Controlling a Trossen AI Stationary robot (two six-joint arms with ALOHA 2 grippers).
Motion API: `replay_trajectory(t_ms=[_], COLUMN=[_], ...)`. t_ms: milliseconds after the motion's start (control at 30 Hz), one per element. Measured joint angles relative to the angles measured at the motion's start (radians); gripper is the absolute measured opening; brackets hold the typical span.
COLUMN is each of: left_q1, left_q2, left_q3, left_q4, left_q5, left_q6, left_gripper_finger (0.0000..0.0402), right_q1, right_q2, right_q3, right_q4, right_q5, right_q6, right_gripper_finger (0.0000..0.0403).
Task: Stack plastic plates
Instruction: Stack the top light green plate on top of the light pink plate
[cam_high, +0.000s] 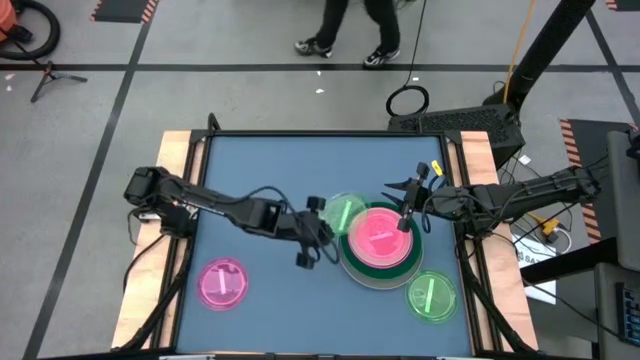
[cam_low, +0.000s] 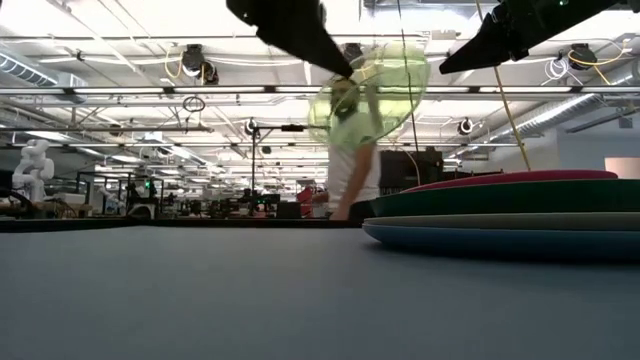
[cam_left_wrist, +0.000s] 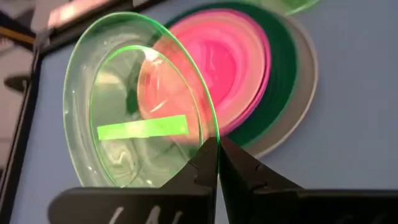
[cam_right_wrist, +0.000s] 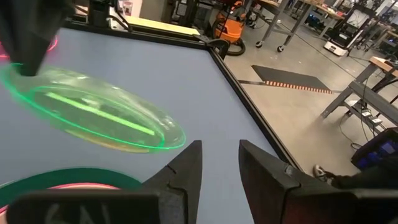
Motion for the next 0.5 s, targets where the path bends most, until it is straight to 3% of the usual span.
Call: replay_trajectory(t_ms=[500], left_q1=[-0.039], left_q2=[0.067], left_q3=[-0.001], left_q4=[0.177], left_q5=[0.034], left_q6=[0.029], left_gripper_finger=[0.0014], right_q1=[0.0], right_q2=[0.0], right_q3=[0.0], right_q4=[0.004], right_q5=[0.0], right_q6=[-0.003], right_gripper_finger=[0.0098])
